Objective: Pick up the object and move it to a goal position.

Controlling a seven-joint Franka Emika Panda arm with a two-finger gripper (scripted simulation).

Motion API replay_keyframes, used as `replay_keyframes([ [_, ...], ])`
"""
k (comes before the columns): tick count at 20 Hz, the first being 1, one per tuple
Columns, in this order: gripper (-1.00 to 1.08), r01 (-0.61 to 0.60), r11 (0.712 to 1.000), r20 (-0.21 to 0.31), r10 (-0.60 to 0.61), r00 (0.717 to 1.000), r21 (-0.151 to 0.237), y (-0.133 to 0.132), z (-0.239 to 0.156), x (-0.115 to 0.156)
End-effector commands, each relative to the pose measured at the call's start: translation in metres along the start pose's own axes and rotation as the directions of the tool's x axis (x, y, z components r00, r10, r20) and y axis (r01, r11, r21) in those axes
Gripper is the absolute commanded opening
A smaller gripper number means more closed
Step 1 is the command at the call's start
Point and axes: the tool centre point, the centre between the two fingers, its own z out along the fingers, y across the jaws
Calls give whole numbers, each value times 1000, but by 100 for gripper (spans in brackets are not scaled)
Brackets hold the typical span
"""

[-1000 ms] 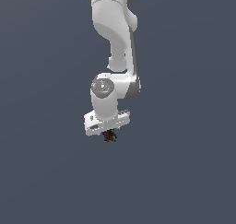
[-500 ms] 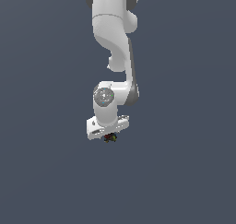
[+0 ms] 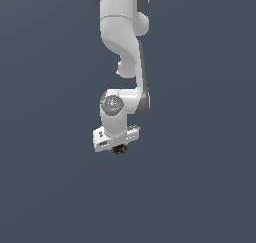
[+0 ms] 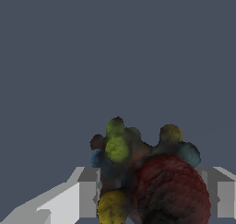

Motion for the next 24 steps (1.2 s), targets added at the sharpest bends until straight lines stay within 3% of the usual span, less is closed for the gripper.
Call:
replay_keyframes([
  [1, -100, 2, 1000, 6, -2, 1000, 4, -3, 5, -2],
  [13, -100, 0, 1000, 0, 0, 1000, 0, -13, -7, -10],
  [24, -100, 1, 1000, 3, -1, 1000, 1, -64, -31, -47],
])
